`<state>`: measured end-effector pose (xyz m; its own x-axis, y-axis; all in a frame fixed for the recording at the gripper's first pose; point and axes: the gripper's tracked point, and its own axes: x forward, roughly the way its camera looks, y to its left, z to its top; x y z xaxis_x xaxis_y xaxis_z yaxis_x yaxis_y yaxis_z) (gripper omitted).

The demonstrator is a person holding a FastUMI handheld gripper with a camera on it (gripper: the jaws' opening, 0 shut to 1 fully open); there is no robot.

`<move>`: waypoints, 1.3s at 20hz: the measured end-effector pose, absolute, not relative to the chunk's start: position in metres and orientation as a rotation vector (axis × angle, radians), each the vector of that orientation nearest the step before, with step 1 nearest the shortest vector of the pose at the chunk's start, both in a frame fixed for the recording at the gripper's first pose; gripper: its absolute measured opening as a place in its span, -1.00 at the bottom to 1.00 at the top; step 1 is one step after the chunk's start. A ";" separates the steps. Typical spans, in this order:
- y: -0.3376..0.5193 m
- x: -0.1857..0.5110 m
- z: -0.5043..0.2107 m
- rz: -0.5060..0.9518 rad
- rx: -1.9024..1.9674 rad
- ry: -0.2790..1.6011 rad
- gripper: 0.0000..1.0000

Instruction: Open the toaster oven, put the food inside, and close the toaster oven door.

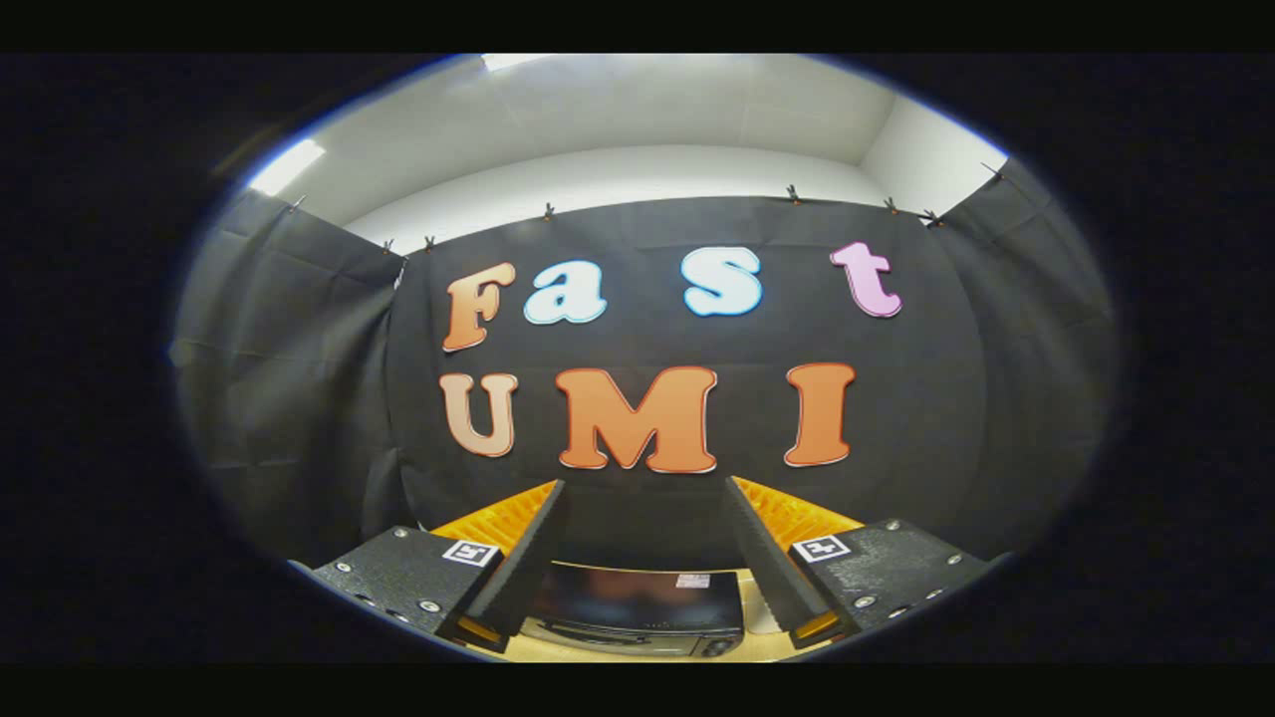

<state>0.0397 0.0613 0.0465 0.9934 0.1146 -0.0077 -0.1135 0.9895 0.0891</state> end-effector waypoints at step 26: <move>0.042 0.034 0.099 0.068 0.058 -0.113 0.93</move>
